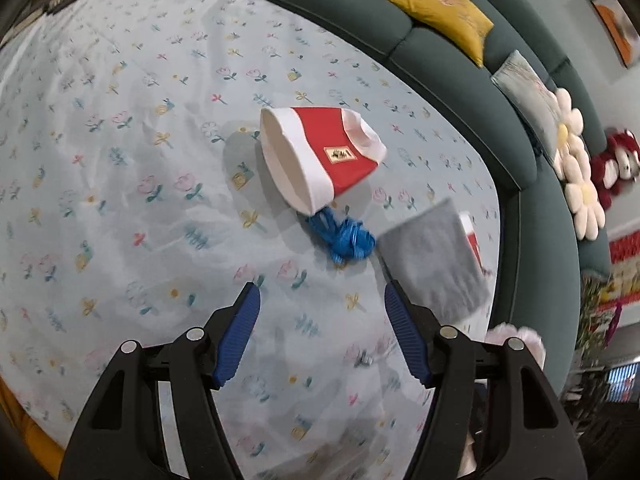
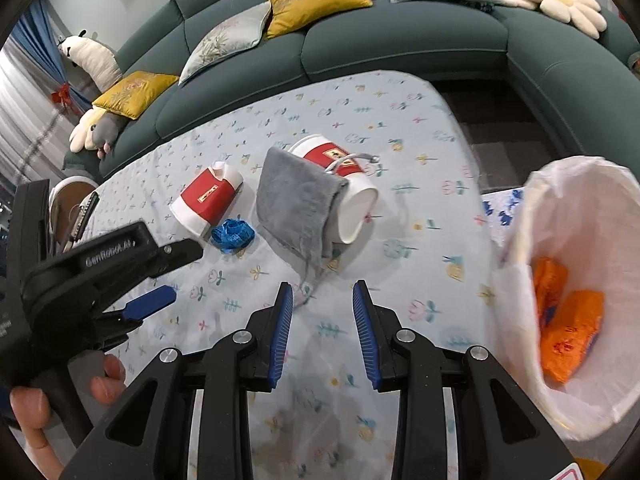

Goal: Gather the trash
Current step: 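Grasp the blue cord with the left tool while the right tool grasps the grey cloth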

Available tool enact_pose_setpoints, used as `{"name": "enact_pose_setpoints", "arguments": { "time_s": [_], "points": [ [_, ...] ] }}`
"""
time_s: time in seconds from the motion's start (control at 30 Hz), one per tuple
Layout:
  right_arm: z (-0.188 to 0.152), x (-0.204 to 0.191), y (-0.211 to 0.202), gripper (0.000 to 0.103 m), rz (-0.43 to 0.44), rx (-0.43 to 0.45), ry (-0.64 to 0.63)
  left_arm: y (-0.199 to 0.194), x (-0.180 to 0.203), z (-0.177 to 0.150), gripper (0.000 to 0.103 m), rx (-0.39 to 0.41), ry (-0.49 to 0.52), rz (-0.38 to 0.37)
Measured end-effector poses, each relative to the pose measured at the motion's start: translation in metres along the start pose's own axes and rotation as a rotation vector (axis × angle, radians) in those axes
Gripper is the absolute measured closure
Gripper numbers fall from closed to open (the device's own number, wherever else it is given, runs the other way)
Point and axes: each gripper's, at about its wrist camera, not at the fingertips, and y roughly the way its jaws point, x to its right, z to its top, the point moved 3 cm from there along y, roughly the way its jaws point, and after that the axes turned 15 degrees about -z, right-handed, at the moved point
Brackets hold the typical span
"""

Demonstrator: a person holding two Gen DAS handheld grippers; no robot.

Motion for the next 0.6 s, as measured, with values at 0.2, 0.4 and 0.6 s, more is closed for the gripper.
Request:
{"name": "enact_pose_setpoints", "arguments": {
  "time_s": [0.2, 0.4, 0.6],
  "points": [
    [0.011, -0.012, 0.028, 0.072, 0.025, -0.027, 0.013, 0.028, 0.004, 0.023, 0.042, -0.009, -0.039, 0.01],
    [0.021, -0.018, 0.047, 0.072, 0.036, -0.046, 0.023, 0.051, 0.008, 0.031, 0.051, -0.03, -0.036, 0.046],
    [0.022, -0.021, 0.063, 0.071, 0.042, -0.07, 0.031, 0.064, 0.008, 0.032, 0.071, -0.053, -0.022, 0.049]
  ]
}}
